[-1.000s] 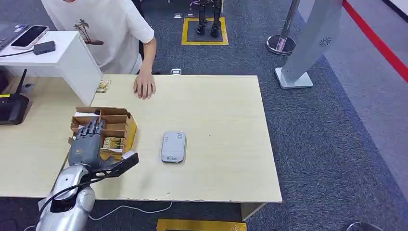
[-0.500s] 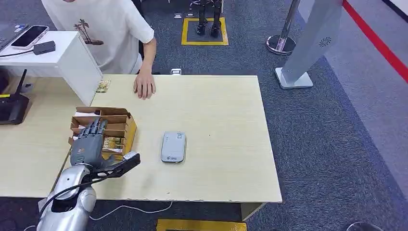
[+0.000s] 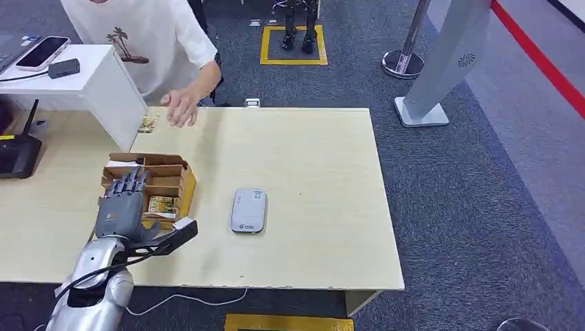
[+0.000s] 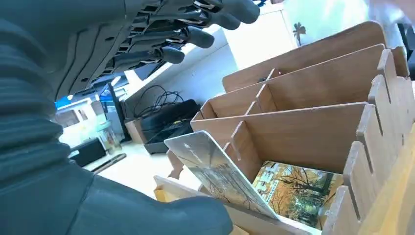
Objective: Pass the card to the sensor for recognition and then transmit it.
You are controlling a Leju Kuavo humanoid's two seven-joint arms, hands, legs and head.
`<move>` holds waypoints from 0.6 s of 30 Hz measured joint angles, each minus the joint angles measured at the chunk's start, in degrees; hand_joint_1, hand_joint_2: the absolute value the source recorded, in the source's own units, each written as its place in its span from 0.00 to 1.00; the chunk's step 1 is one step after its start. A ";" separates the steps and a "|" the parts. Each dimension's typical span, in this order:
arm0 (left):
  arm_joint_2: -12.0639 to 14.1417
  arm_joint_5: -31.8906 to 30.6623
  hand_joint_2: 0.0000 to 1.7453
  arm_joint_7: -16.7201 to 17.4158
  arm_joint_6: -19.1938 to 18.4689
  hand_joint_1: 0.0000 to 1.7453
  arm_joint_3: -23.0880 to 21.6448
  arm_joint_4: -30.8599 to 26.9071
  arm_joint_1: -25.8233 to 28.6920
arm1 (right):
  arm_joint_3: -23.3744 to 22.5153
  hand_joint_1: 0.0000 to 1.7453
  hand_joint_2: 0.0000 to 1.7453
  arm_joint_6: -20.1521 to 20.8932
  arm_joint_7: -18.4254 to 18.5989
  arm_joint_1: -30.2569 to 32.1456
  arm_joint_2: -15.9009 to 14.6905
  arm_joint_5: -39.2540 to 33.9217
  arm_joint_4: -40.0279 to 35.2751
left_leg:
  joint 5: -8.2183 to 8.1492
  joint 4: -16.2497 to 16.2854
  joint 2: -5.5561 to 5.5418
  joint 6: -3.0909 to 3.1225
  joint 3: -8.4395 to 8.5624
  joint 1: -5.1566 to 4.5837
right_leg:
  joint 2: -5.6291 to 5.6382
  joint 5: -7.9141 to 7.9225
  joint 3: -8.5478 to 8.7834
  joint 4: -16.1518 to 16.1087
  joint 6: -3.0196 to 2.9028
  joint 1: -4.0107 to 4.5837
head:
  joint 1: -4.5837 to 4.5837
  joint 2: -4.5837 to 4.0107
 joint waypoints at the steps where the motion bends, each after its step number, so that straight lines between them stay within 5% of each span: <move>1: 0.07 0.00 1.00 0.07 -0.22 0.02 -0.07 -0.09 0.02 | 0.00 0.00 1.00 0.00 0.00 0.01 0.00 0.02 0.00 | 0.00 0.00 0.00 0.00 0.00 0.00 | 0.00 0.00 0.00 0.00 0.00 0.00 | 0.02 0.00; 18: 2.21 -0.17 1.00 1.20 -2.10 0.07 -0.11 -1.77 2.10 | -0.09 0.00 1.00 0.00 0.70 0.10 0.00 0.35 0.00 | 0.00 0.00 0.00 0.00 0.00 0.00 | 0.00 0.00 0.00 0.00 0.00 0.00 | 0.02 0.00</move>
